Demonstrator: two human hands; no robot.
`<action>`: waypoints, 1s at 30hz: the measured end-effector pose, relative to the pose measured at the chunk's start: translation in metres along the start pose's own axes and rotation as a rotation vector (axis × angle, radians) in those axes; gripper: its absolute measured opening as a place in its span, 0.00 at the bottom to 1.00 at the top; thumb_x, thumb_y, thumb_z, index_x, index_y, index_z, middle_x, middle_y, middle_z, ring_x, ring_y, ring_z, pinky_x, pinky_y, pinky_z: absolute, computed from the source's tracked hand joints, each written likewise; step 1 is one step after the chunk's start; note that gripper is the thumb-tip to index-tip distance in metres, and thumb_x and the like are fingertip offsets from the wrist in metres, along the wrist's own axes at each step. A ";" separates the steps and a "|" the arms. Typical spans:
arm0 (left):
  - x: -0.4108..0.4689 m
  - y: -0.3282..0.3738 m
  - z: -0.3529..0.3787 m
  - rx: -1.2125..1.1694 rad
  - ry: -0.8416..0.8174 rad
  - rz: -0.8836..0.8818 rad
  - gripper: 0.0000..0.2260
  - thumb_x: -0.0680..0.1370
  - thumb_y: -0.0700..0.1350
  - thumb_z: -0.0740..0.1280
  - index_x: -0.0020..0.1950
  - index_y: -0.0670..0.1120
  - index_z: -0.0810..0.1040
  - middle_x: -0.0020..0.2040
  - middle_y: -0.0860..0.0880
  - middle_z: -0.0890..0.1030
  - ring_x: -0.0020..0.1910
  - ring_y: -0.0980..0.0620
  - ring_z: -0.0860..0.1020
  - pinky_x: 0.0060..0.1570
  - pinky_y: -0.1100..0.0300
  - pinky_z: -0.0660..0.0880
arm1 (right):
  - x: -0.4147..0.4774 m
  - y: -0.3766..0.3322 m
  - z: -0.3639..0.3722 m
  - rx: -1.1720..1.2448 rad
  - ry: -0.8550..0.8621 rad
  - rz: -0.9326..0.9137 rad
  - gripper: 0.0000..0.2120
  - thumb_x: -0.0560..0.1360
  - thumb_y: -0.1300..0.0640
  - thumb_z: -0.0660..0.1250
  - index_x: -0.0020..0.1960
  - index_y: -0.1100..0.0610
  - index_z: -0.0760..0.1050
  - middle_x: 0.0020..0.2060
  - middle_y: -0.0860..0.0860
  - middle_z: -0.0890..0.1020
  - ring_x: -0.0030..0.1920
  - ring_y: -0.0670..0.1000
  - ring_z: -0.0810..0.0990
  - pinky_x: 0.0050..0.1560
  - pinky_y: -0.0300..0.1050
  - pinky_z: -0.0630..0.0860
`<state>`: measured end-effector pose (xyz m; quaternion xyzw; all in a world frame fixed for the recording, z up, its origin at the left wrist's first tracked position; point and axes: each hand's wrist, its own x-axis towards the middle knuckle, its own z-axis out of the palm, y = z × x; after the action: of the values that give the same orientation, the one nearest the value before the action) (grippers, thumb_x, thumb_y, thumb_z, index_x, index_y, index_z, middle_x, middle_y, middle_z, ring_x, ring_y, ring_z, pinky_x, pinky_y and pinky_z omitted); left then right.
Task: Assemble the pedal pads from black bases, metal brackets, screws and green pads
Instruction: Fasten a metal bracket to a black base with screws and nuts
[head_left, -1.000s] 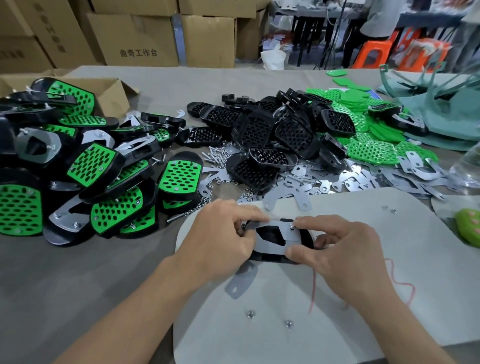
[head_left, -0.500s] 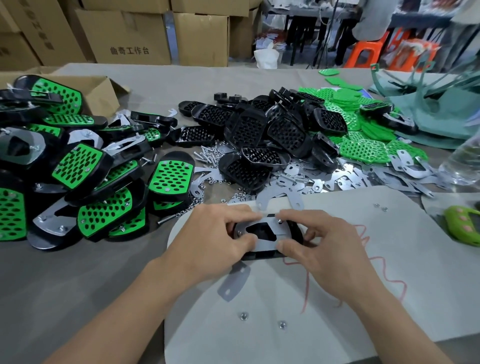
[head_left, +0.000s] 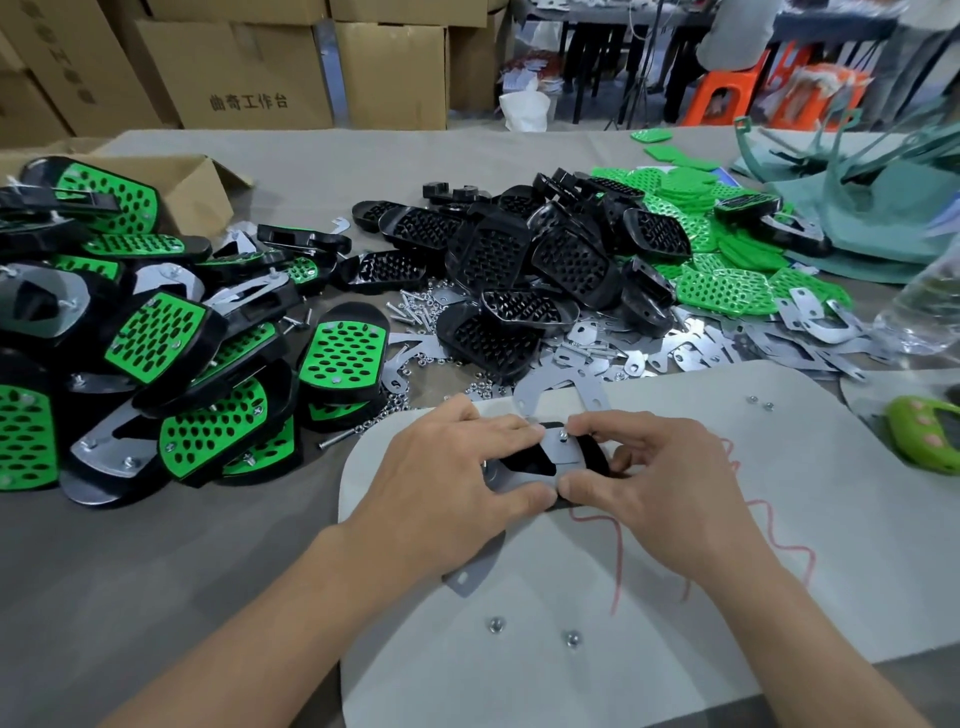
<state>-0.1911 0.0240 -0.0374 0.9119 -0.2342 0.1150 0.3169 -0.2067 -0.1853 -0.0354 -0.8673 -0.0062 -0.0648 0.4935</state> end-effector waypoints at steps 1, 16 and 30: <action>0.001 0.000 0.001 -0.001 -0.008 -0.006 0.27 0.67 0.68 0.66 0.62 0.59 0.84 0.53 0.75 0.78 0.47 0.61 0.70 0.48 0.62 0.73 | -0.001 0.000 0.000 0.020 0.007 -0.003 0.20 0.57 0.48 0.83 0.45 0.34 0.82 0.40 0.43 0.85 0.29 0.44 0.76 0.34 0.33 0.76; 0.001 -0.002 0.004 -0.071 -0.028 -0.067 0.26 0.65 0.66 0.72 0.62 0.61 0.83 0.54 0.87 0.63 0.48 0.60 0.72 0.48 0.72 0.67 | -0.005 0.003 0.004 0.105 -0.008 0.049 0.13 0.58 0.55 0.83 0.39 0.47 0.82 0.51 0.34 0.84 0.39 0.48 0.79 0.42 0.51 0.83; -0.001 0.001 0.004 -0.090 0.024 -0.014 0.24 0.67 0.63 0.72 0.61 0.58 0.85 0.53 0.88 0.64 0.46 0.59 0.72 0.45 0.65 0.72 | -0.004 0.001 0.002 0.123 -0.004 0.012 0.16 0.58 0.56 0.84 0.41 0.43 0.84 0.44 0.41 0.85 0.30 0.40 0.73 0.32 0.31 0.75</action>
<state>-0.1920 0.0210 -0.0404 0.8968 -0.2291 0.1130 0.3613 -0.2103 -0.1840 -0.0371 -0.8354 -0.0061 -0.0598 0.5464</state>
